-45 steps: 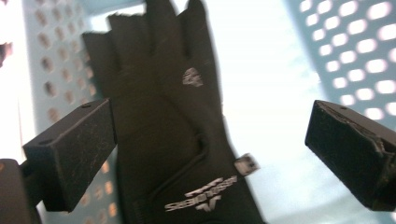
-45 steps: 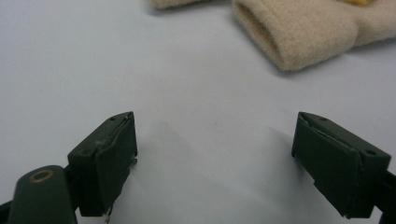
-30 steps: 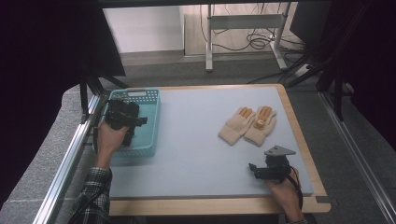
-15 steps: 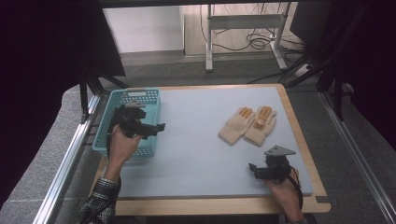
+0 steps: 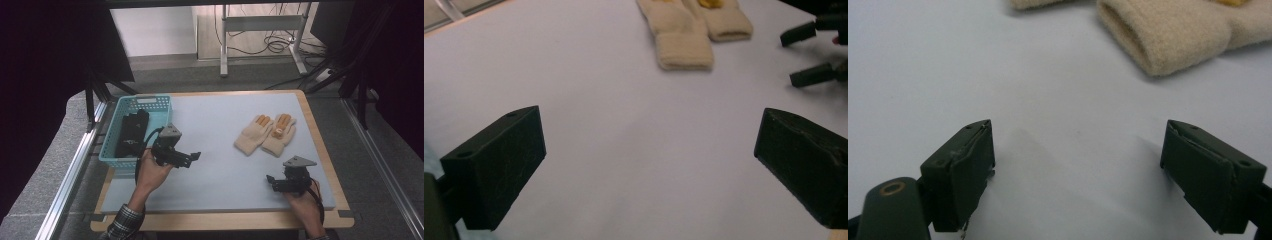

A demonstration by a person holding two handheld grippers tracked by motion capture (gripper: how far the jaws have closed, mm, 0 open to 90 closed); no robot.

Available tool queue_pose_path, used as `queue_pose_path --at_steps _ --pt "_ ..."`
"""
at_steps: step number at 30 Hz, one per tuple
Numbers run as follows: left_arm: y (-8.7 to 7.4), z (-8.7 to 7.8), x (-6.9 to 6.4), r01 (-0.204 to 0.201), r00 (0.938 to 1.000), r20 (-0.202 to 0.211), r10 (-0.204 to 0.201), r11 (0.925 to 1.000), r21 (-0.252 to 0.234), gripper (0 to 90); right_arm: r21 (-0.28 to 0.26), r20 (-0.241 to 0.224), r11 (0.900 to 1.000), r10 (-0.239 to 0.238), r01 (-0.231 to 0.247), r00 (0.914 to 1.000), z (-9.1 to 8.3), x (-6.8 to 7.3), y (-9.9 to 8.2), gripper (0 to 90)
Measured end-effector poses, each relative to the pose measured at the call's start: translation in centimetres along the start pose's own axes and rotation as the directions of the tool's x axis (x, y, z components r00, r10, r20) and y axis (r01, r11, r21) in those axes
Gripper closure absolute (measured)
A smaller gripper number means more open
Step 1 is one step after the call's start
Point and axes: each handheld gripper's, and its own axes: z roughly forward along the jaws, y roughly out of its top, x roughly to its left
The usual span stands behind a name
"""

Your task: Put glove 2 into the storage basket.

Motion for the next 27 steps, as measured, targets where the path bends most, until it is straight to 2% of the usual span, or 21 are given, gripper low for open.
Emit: queue_pose_path --at_steps 6,12,15,16,20,22,27 --pt "-1.6 1.6 -2.7 -0.047 0.9984 0.031 0.047 0.9985 0.029 0.2 0.001 0.000 1.0000 0.001 -0.001 1.0000 0.0 0.0 0.0 13.6" --pt "-3.2 2.7 -4.5 -0.083 0.9966 0.012 0.082 0.9949 0.058 0.0 0.001 0.000 1.0000 0.000 0.000 1.0000 0.0 0.0 0.0 13.5" --pt "-3.8 3.0 -4.7 -0.074 0.9971 0.021 0.073 0.9955 0.059 0.0 0.001 0.000 1.0000 0.000 0.000 1.0000 0.0 0.0 0.0 13.5" --pt "-4.6 3.3 -4.8 -0.068 0.9976 0.015 0.068 0.9956 0.063 0.0 0.001 0.000 1.0000 0.000 0.000 1.0000 0.0 0.0 0.0 13.6" --pt "-5.6 3.6 -4.9 -0.067 0.9976 -0.011 0.068 0.9940 0.086 0.0 0.000 0.000 1.0000 0.000 0.000 1.0000 0.0 0.0 0.0 13.6" --pt "-6.9 3.8 -4.6 -0.045 0.9982 -0.035 0.049 0.9942 0.098 0.0 0.000 0.000 1.0000 0.001 -0.001 1.0000 0.0 0.0 0.0 13.5" --pt "-8.4 4.0 -4.4 -0.037 0.9956 -0.081 0.048 0.9909 0.130 0.0 0.001 0.000 1.0000 0.001 -0.001 1.0000 0.0 0.0 0.0 13.5"
